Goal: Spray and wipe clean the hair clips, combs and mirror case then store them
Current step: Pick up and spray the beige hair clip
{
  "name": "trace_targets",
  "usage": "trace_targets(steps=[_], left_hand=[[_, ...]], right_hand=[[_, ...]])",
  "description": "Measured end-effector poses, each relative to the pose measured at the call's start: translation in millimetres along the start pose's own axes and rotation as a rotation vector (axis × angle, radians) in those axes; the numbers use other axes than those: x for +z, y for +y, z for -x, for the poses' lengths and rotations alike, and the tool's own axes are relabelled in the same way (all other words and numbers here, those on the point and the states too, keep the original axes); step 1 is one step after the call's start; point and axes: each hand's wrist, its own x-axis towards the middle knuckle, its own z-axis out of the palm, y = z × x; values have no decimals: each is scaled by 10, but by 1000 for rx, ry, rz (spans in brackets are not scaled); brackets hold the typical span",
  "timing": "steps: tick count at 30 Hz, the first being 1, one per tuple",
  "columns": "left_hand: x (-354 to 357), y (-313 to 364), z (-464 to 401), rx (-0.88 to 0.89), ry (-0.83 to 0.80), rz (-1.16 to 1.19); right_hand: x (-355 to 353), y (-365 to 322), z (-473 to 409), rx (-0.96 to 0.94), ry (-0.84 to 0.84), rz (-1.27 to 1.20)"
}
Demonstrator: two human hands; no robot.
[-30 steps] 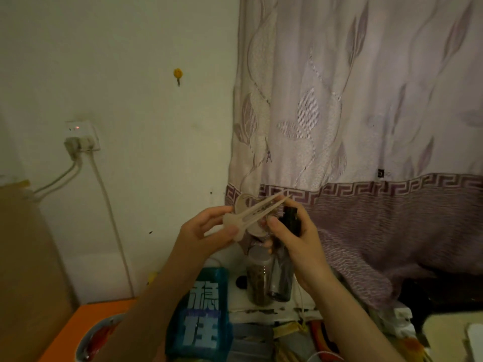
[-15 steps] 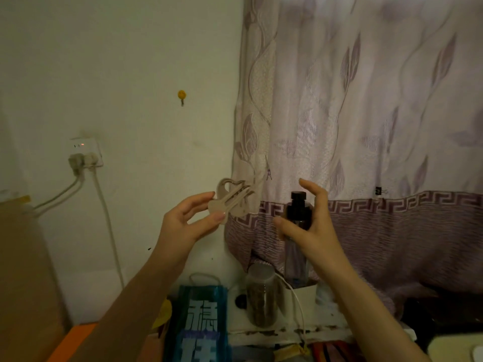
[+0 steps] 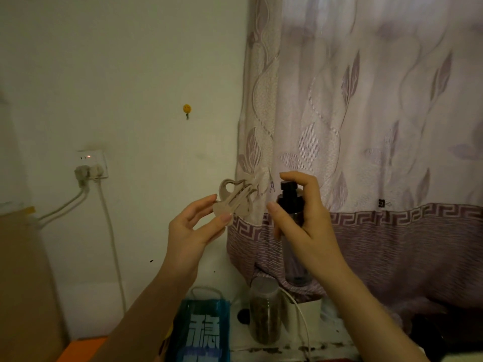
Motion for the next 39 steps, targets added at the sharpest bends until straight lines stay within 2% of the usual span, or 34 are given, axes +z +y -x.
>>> trace_targets(steps=[10,23,31,39], left_hand=[[48,50,-12,-7,-15,35],[38,33,4,-28,-27,52],[-7,-20,11,-49,-48,54],[13,-31,20,-56,-73,73]], right_hand=[[43,-26,-15,-80,39,177],[-42,38,32,-17,126,162],[-190,114,-33,0,275,158],[-232,186,-14,16,235,254]])
